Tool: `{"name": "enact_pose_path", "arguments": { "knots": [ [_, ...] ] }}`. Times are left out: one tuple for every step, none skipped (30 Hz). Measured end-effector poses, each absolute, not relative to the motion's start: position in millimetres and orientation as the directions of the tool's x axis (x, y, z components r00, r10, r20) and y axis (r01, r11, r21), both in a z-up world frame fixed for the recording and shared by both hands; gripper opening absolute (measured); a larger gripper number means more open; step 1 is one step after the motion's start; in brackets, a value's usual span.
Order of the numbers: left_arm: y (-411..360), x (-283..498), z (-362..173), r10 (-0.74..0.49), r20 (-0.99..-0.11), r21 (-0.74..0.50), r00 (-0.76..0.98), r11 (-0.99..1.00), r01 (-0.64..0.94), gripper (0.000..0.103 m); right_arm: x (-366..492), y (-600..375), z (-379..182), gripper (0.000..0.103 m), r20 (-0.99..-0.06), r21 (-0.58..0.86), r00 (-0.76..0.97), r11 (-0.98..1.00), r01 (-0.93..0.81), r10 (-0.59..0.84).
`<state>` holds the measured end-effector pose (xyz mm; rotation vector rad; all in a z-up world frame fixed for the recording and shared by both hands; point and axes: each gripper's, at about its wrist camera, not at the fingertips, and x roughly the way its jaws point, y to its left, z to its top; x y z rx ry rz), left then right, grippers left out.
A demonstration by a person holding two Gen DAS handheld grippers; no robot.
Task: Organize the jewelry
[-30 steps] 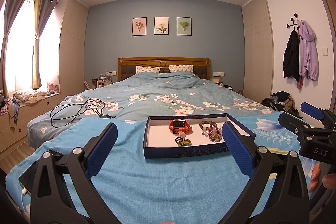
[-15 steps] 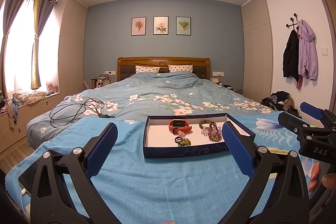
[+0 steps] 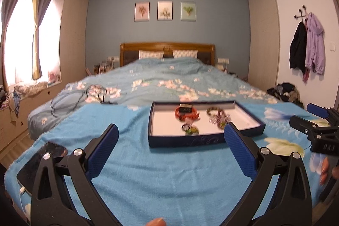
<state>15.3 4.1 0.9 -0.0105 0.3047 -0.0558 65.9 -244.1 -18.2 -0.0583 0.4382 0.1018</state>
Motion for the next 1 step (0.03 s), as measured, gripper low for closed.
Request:
{"name": "enact_pose_path", "arguments": {
  "knots": [
    [9.1,20.9,-1.4,-0.055,-0.323,-0.027,0.945,0.998,0.049,0.098,65.9,-244.1,-18.2,0.096,-0.426,-0.034,0.901,0.993,-0.111,0.086]
  ]
}}
